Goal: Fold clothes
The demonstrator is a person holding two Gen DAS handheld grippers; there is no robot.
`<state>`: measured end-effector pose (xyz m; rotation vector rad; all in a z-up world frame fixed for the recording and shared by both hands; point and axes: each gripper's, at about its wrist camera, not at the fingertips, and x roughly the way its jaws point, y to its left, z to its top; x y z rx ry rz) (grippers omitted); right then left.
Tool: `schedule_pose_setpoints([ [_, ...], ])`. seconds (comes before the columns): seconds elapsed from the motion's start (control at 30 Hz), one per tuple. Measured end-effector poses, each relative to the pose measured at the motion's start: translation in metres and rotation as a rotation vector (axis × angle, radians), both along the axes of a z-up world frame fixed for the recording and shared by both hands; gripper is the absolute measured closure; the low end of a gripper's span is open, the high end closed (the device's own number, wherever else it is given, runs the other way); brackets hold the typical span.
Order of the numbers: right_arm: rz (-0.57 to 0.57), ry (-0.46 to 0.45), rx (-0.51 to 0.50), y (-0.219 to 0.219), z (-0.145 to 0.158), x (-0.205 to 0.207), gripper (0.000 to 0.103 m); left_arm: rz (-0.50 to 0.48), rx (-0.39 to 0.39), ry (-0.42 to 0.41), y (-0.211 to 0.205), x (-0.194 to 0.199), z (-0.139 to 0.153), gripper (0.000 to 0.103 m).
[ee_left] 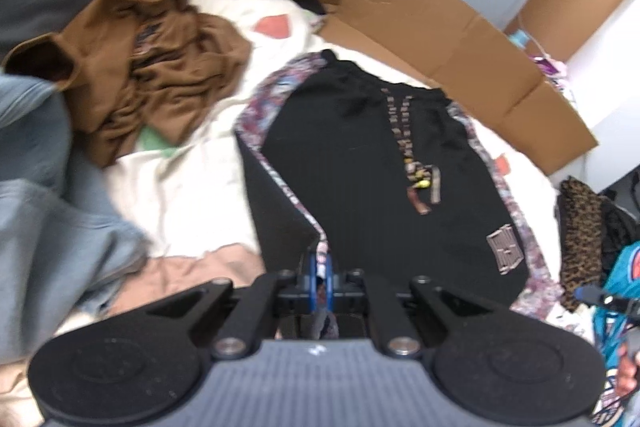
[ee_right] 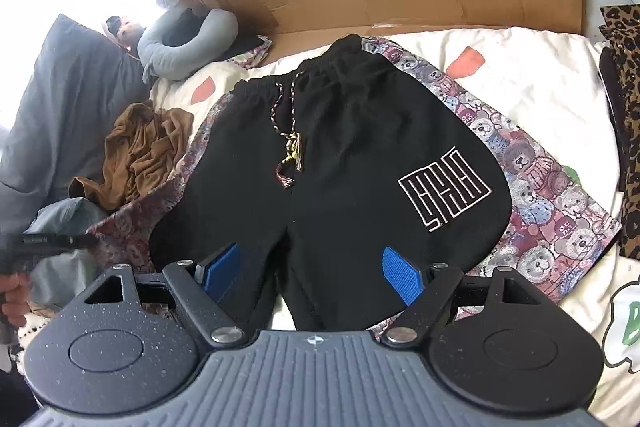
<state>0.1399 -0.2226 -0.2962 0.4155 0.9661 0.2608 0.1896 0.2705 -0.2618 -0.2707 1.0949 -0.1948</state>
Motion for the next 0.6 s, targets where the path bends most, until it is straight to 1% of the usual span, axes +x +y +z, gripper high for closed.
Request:
schedule_pose_setpoints([
  [0.3,0.022,-0.037,0.006,0.010,-0.006,0.001,0.020,-0.069,-0.047,0.022,-0.050,0.017,0.003,0.099],
  [0.47,0.086,-0.042,0.006,0.023,-0.015,0.003,0.020,-0.107,-0.073,0.035,-0.078,0.026,0.003,0.099],
  [0.57,0.111,-0.027,0.081,0.030,-0.022,0.007,0.020,-0.129,-0.089,0.043,-0.095,0.031,0.004,0.099],
  [0.6,0.129,-0.033,0.085,0.035,-0.023,0.008,0.020,-0.136,-0.096,0.046,-0.100,0.032,0.003,0.099],
])
